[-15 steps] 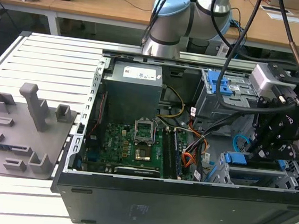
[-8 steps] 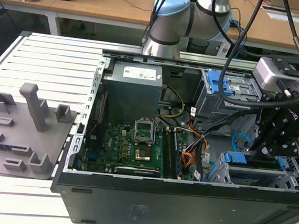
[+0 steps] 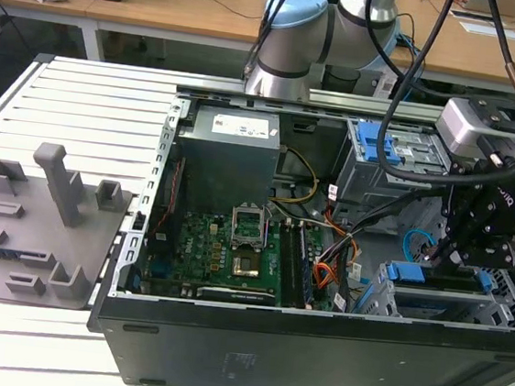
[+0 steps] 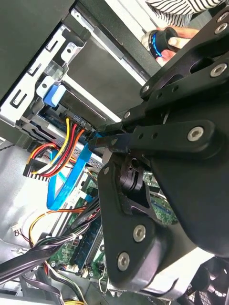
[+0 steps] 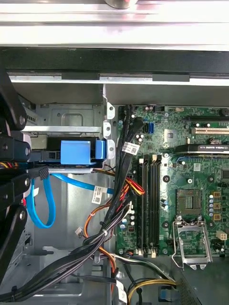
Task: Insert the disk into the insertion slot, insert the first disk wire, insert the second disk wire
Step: 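Insert the second disk wire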
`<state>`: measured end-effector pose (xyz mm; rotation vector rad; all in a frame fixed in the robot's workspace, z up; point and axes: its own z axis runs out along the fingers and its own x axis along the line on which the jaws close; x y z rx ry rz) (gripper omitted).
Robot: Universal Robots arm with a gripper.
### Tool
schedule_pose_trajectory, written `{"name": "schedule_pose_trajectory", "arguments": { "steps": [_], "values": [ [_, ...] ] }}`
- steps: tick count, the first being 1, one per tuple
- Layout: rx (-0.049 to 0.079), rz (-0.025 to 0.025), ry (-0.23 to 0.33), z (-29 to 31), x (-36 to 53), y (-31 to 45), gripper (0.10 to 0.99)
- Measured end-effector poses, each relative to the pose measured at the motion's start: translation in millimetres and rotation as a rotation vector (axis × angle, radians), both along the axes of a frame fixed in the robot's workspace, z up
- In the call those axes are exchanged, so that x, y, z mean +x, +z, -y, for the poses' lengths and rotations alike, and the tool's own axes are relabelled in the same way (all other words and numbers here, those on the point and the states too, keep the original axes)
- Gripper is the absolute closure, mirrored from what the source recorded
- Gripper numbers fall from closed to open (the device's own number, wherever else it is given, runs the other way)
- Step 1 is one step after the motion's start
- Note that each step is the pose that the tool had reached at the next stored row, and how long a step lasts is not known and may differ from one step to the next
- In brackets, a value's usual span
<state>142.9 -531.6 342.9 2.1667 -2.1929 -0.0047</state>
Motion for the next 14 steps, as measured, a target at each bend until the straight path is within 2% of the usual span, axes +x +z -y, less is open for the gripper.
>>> {"name": "schedule_pose_trajectory", "arguments": {
  "steps": [9, 11, 12, 14],
  "values": [
    [0.000, 0.0002, 0.000, 0.1, 0.0, 1.6, 0.929],
    [0.005, 0.0002, 0.000, 1.4, -0.2, 2.5, 0.929],
    [0.012, 0.0002, 0.000, 4.8, -0.2, 2.4, 0.929],
    [0.018, 0.0002, 0.000, 7.4, -0.3, 2.3, 0.929]
  ]
}}
